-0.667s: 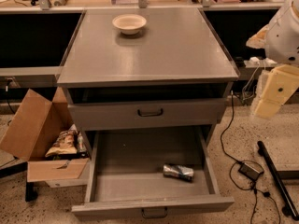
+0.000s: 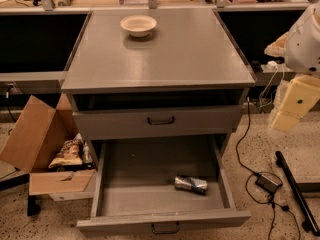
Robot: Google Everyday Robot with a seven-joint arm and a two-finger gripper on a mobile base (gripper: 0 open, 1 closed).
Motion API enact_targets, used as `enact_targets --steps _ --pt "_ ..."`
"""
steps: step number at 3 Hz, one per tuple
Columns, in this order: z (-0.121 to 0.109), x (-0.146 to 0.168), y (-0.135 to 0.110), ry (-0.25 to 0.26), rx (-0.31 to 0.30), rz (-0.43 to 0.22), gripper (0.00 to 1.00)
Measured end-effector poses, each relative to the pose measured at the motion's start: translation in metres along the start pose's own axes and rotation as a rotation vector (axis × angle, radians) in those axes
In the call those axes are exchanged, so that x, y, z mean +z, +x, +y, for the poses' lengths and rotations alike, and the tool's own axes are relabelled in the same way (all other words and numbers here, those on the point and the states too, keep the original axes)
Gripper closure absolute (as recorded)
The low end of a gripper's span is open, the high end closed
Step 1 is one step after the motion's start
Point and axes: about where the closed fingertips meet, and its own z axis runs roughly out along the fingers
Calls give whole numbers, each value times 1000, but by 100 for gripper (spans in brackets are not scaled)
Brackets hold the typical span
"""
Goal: Pick redbull can from middle drawer and place on counter
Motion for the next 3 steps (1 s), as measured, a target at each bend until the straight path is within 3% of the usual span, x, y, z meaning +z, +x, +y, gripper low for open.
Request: enact_targets --steps 1,2,3 --pt "15 30 11 -58 62 -34 0" --pt "48 96 29 -174 119 -59 0" --pt "47 95 28 -170 118 -60 0"
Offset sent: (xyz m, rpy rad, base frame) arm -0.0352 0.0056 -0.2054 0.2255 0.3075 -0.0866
